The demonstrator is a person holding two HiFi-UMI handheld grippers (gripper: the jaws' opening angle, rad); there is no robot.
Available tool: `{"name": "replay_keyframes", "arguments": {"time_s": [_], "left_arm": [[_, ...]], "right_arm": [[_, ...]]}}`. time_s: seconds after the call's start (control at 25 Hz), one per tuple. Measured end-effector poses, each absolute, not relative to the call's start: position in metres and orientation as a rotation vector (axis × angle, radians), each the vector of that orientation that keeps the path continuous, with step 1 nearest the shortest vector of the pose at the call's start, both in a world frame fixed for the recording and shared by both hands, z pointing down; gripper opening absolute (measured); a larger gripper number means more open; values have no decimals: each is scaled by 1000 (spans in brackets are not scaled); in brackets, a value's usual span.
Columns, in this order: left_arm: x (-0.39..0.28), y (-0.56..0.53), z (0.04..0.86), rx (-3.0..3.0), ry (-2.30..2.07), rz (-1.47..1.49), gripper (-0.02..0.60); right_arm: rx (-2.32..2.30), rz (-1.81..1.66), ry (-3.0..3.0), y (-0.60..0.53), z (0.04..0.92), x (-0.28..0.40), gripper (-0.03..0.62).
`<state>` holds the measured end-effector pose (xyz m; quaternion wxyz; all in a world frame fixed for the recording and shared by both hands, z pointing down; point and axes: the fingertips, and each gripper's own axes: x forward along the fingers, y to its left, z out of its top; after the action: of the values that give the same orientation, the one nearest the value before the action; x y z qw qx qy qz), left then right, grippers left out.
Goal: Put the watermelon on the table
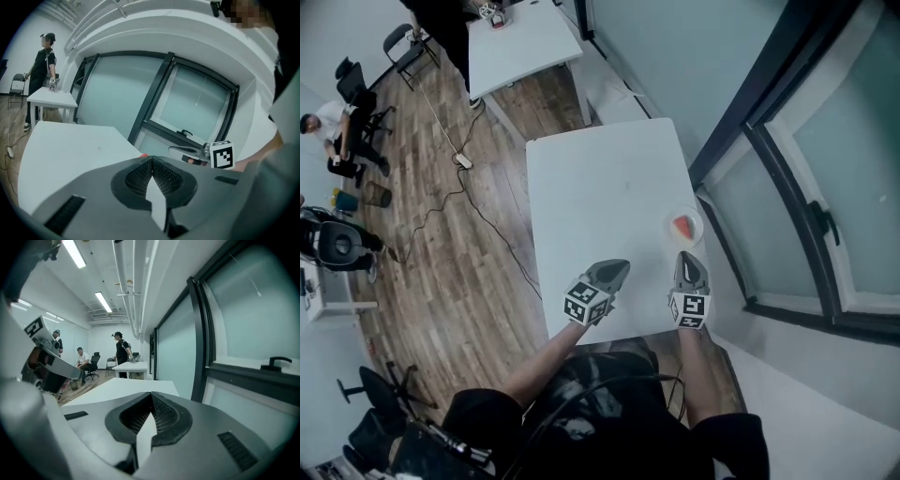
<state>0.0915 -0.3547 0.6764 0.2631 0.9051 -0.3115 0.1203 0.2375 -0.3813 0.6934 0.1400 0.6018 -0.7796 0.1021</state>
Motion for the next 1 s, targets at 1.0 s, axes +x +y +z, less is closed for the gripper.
{"name": "replay_keyframes", "arguments": {"time_s": [1.0], "left_arm": [[-30, -91, 599, 2730, -720, 327, 3]], "right_arm": [[1958, 404, -2349, -73, 601, 60, 11]]}}
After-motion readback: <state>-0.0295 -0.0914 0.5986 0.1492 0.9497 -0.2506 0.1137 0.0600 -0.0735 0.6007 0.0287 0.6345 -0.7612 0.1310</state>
